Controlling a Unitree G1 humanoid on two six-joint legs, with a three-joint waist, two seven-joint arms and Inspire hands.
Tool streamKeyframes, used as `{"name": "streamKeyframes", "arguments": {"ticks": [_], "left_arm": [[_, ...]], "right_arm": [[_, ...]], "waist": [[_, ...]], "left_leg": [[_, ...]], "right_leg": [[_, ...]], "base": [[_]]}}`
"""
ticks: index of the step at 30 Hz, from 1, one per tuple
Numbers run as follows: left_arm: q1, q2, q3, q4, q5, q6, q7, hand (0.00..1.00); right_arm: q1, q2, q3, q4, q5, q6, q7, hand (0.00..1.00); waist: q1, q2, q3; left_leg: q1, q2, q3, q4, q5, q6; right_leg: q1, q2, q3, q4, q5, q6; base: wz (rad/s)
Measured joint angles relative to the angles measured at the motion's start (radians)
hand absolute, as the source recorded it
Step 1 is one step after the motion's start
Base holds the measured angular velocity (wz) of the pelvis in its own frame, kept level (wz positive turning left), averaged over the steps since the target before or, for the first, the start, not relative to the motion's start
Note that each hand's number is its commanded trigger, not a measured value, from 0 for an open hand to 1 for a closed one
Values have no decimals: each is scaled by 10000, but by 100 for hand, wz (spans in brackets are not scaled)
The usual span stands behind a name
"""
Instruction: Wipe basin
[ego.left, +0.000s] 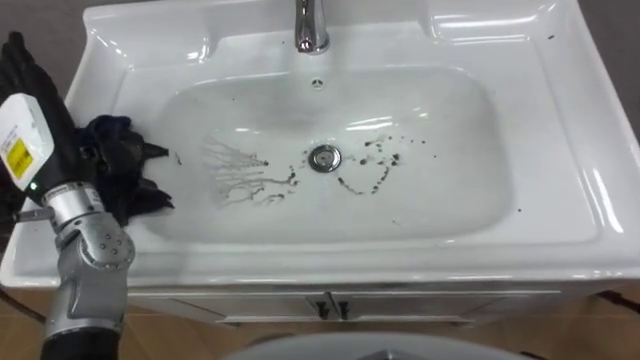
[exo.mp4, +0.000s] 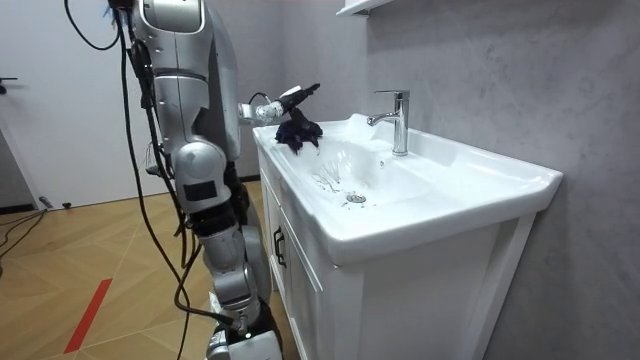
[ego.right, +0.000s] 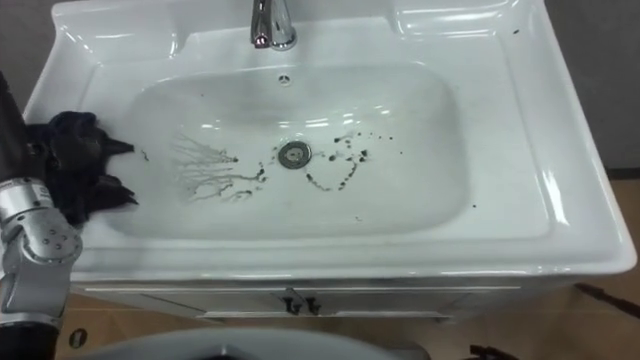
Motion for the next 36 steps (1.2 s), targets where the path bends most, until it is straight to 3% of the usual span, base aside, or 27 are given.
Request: {"name": "streamKeyframes", "arguments": {"ticks": [4,10,14,17,23,36], "left_arm": [[154,0,0,-269,35,0,17,0],[528,-25,-81,-268,-21,0,9,0],[944,-282,-162,-267,-50,3,-66,0],[1165,-316,-497,-165,-164,-12,-213,0],[1165,-332,-718,1177,-243,-43,-252,0],[1142,-336,-771,1465,-240,-327,36,0]], "right_arm": [[13,-48,0,47,13,-1,38,0],[26,-80,5,45,-5,10,47,0],[96,-79,2,-32,-14,8,65,0],[90,-69,3,-37,-10,3,167,0],[47,66,19,-50,5,-3,180,0],[-18,79,40,-50,-2,-2,135,0]], "waist": [[-63,50,-50],[-61,-3,-53],[-60,-29,-63],[-45,-92,-67],[-35,-269,-54],[-30,-288,-55]], "left_leg": [[44,-7,-27,-4,6,-5],[178,-16,-99,-22,37,-41],[192,-15,-87,-17,42,-47],[189,-15,-74,5,43,-47],[148,-11,-17,67,47,-48],[130,-13,0,50,47,-47]], "right_leg": [[56,-3,-56,2,1,-1],[187,-4,-120,1,0,-1],[204,-3,-117,0,-1,-2],[204,-5,-110,-2,-2,-3],[176,-11,-55,-29,-20,-29],[138,-12,-20,-31,-22,-30]], "base": [[1],[3],[0],[0],[-1],[0]]}}
